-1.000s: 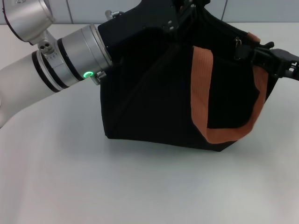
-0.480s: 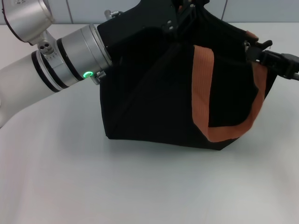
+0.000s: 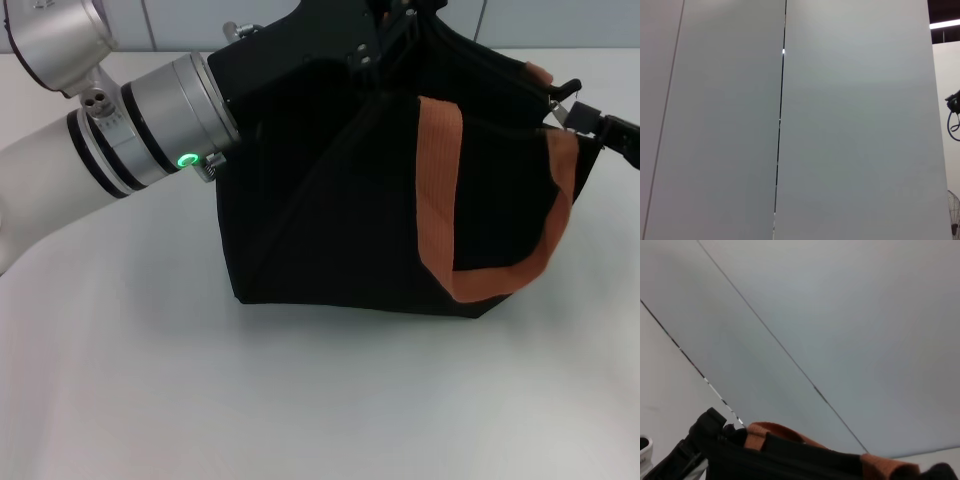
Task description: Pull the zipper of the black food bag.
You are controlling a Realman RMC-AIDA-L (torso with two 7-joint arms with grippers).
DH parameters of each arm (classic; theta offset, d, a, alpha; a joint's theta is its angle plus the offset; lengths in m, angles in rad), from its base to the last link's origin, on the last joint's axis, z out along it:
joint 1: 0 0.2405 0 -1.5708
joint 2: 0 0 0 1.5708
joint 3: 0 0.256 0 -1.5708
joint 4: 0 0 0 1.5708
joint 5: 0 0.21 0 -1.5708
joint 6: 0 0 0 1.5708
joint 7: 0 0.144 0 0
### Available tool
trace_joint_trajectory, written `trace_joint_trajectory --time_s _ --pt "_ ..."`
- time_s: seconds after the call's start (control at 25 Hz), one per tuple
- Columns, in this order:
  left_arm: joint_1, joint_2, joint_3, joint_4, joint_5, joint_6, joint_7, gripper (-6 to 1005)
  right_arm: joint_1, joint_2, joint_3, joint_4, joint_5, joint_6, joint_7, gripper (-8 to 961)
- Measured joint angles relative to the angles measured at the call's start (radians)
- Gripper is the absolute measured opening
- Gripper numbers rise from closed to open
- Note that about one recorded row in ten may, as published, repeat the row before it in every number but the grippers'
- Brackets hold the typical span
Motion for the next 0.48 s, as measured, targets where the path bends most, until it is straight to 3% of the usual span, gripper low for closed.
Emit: trace_joint_trajectory --time_s 0.2,0.48 --pt "0.008 0.0 0.0 0.0 -0.009 0.004 0.0 46 -0.028 -0.007 0.076 0.076 0.009 -0.022 -0.081 -1" --pt "0.021 0.0 0.0 -0.012 -0.011 -0.001 0.002 77 -0.086 -0.003 0.246 0.167 0.039 -0.134 -0.248 147"
